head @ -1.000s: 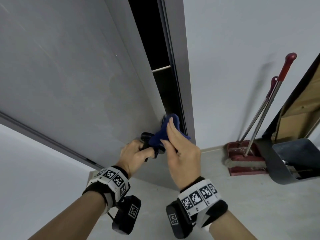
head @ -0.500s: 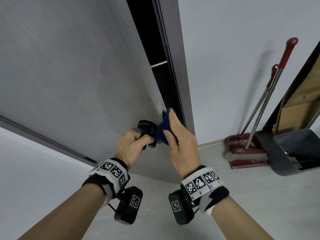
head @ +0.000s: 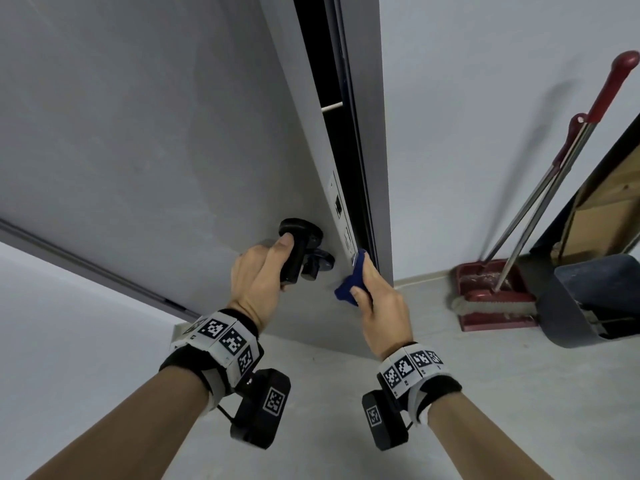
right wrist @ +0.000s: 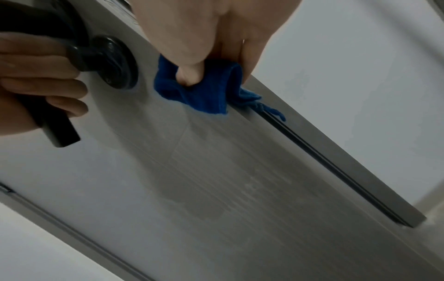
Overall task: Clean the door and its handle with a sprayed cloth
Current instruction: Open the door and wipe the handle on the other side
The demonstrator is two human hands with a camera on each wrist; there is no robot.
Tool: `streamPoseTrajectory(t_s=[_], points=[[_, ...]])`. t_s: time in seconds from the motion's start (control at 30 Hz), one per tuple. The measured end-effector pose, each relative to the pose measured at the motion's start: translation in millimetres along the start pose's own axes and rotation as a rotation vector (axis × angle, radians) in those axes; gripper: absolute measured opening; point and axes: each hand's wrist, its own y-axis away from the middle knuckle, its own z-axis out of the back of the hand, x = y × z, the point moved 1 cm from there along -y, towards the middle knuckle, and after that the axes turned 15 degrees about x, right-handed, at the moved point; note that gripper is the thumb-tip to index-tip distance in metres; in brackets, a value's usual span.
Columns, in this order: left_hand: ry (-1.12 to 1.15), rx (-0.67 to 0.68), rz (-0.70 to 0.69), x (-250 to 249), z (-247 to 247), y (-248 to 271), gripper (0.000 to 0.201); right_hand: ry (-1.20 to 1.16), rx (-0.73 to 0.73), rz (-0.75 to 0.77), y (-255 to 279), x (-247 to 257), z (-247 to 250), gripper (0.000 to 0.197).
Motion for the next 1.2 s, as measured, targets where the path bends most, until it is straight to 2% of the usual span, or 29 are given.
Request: streamPoseTrajectory(t_s=[0.07,0.2,0.27,0.43,0.67,0.8,0.9,1.07,1.2], points=[[0.027,-0.008,-0.009,-1,-2,-3,0.05,-0.021,-0.023,0.019,-3,11,7,0.058],[-0.016,-0.013,-0.028,-2,-3,-3,0.052,-0.062,-0.212,0.266,-18,64,31,0.054],[-0.025,-0.023,-0.028,-2,-4,-2,0.052,-0.062,-0.245,0.312,-24,75,33,0.056],[-0.124,-0.07,-0.121,-5,-5,3,0.054,-0.134,-0.181,0.279,-19,41,20,0.057],[-0.129,-0.201,-0.232,-3,-12,-3,0.065,-0.016,-0.036,0.145,-17,-17,11,0.06],[-0.113,-0.352,-0.339,4,-21,-9,0.071,0.034,-0.034,0.199,-28,-35,9,0.062],[-0.095,-0.466,-0.408,12,-29,-11,0.067,0.045,-0.05,0.241,-29,-46,4,0.064],[0.012,-0.67,-0.554,19,-39,-8,0.07,-0.029,-0.136,0.372,-27,-56,-4,0.059],[0.011,-0.81,-0.663,18,-46,-9,0.067,-0.062,-0.21,0.495,-28,-68,-13,0.053]])
